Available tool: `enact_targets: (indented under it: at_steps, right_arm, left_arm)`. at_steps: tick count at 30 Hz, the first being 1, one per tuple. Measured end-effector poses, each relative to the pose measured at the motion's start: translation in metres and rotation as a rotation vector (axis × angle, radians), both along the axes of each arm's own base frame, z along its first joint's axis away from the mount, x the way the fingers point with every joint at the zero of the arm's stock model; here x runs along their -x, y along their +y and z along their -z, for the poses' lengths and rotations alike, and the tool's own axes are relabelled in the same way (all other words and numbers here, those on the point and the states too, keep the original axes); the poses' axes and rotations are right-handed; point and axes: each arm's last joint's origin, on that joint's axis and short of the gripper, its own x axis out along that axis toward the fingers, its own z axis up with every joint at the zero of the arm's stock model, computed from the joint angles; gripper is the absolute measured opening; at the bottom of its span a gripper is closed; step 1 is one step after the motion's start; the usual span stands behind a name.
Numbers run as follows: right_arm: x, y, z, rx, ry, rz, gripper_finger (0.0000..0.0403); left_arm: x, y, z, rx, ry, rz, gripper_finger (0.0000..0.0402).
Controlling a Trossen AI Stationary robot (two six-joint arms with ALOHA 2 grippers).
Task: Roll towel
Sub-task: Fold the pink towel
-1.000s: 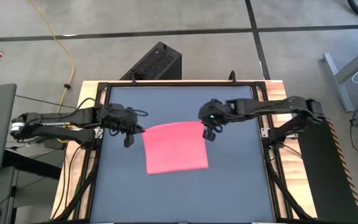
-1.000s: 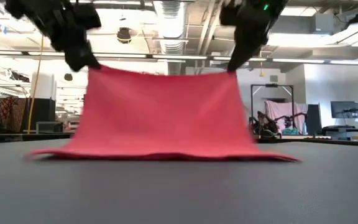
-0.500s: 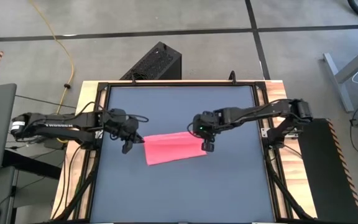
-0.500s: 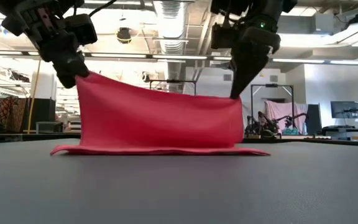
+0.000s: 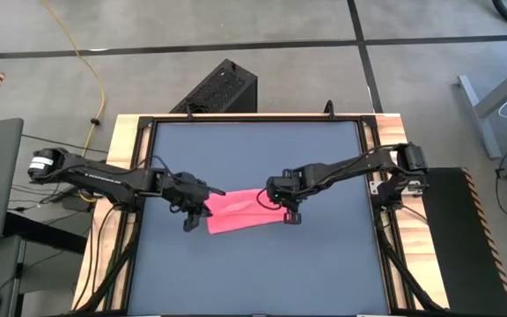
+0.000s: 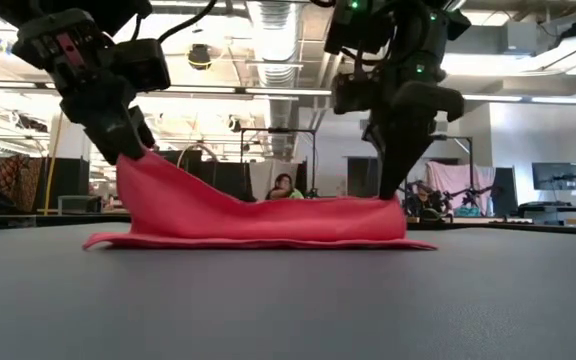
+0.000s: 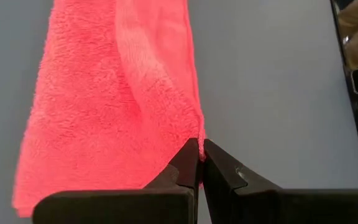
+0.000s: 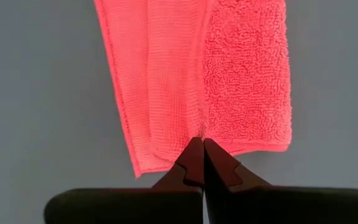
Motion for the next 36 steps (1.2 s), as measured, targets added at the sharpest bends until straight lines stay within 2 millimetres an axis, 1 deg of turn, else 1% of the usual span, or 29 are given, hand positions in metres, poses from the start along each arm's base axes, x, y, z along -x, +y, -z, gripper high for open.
enact_targets:
  at_steps: [2, 5, 11, 15, 18, 20, 23, 29, 31, 34, 36]
  right_arm:
    - [0.002, -0.007, -0.008, 0.012, -0.028, -0.006, 0.0015]
    - [0.009, -0.025, -0.024, 0.065, -0.077, 0.014, 0.0015]
    - [0.02, -0.066, -0.048, 0.206, -0.154, 0.039, 0.0015]
    - [0.02, -0.091, -0.052, 0.274, -0.206, 0.065, 0.0015]
    - [0.021, -0.098, -0.052, 0.277, -0.203, 0.072, 0.0015]
    - [0.023, -0.096, -0.05, 0.22, -0.183, 0.058, 0.0015]
    - [0.025, -0.085, -0.047, 0.13, -0.147, 0.03, 0.0015]
    - [0.024, -0.054, -0.043, 0.081, -0.112, -0.033, 0.0015]
    - [0.023, -0.045, -0.037, 0.067, -0.125, -0.031, 0.0015]
    - [0.026, -0.032, -0.024, 0.043, -0.107, -0.019, 0.0015]
    - [0.026, -0.025, -0.015, 0.046, -0.121, -0.009, 0.0015]
  left_arm:
    - [0.001, 0.005, -0.003, -0.009, -0.018, -0.019, 0.0]
    - [0.005, 0.015, -0.012, -0.021, -0.069, -0.057, 0.0]
    - [0.018, 0.037, -0.03, -0.087, -0.171, -0.18, 0.0]
    - [0.025, 0.048, -0.036, -0.126, -0.205, -0.229, 0.0]
    - [0.029, 0.052, -0.037, -0.131, -0.194, -0.248, 0.0]
    - [0.03, 0.052, -0.035, -0.112, -0.17, -0.233, 0.0]
    - [0.032, 0.048, -0.029, -0.067, -0.107, -0.194, 0.0]
    - [0.027, 0.035, -0.02, -0.021, -0.033, -0.141, 0.0]
    - [0.023, 0.028, -0.016, -0.01, -0.004, -0.11, 0.0]
    - [0.017, 0.018, -0.007, -0.018, 0.042, -0.086, 0.0]
    - [0.011, 0.011, -0.004, -0.032, 0.039, -0.071, 0.0]
